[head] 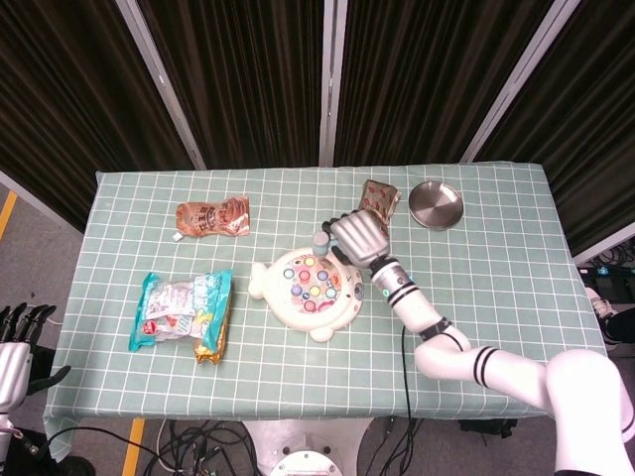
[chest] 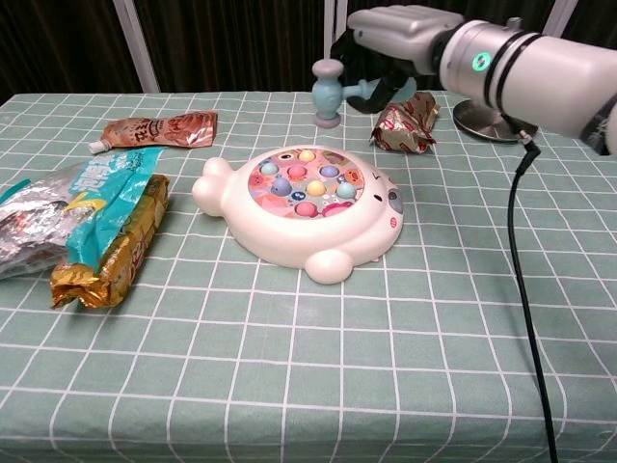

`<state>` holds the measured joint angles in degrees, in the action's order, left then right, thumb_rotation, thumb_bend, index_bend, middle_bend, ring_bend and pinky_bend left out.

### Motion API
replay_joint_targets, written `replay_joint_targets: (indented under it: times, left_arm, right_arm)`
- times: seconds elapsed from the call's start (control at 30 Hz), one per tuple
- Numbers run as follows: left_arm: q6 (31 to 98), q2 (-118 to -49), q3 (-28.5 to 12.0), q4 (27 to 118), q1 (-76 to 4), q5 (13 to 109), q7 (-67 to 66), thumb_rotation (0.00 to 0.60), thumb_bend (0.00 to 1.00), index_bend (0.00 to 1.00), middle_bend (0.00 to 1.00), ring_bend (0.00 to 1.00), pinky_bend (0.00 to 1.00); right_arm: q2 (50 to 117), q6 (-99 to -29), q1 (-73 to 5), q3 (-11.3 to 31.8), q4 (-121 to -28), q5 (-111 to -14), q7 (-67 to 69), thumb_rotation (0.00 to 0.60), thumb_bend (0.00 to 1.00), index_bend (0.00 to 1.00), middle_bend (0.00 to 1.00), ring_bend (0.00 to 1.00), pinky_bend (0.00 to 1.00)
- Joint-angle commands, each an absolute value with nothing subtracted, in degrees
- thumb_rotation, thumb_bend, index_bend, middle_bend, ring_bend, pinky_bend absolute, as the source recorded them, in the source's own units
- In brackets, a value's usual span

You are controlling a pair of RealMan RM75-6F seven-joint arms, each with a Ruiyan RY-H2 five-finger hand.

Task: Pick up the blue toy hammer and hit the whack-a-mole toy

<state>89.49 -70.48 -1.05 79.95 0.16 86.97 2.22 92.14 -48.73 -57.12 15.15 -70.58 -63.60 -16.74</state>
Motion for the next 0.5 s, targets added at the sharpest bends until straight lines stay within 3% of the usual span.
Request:
replay_joint_targets:
  times: [0.03, 0.23, 0.5]
  left_arm:
    - [89.56, -70.55, -1.05, 79.90, 0.21, 86.97, 2.32, 0.600, 0.00, 0.13, 0.14, 0.05, 0.02]
    - [89.34, -70.57, -1.06, 80.09, -0.10, 87.26, 2.00, 0.600, 0.00, 0.13, 0.14, 0.05, 0.02]
    - [89.07, -70.34, -1.08, 81.15, -0.62, 87.75, 0.74, 0.600, 0.00, 0.13, 0.14, 0.05, 0.02]
  right_arm:
    - [87.57, -52.06, -52.33, 13.04, -74.49, -64.68, -14.72, 0.600, 0.52, 0.69, 0.66, 0.53, 0.66]
    - [85.13, -54.64, -45.54, 8.48, -73.09, -68.18, -6.92, 0.600, 0.52, 0.69, 0.66, 0.53, 0.64]
    - [89.37, -53.79, -42.11, 5.45, -63.71, -72.05, 2.31, 0.600, 0.49, 0.65, 0.62, 0.51, 0.58]
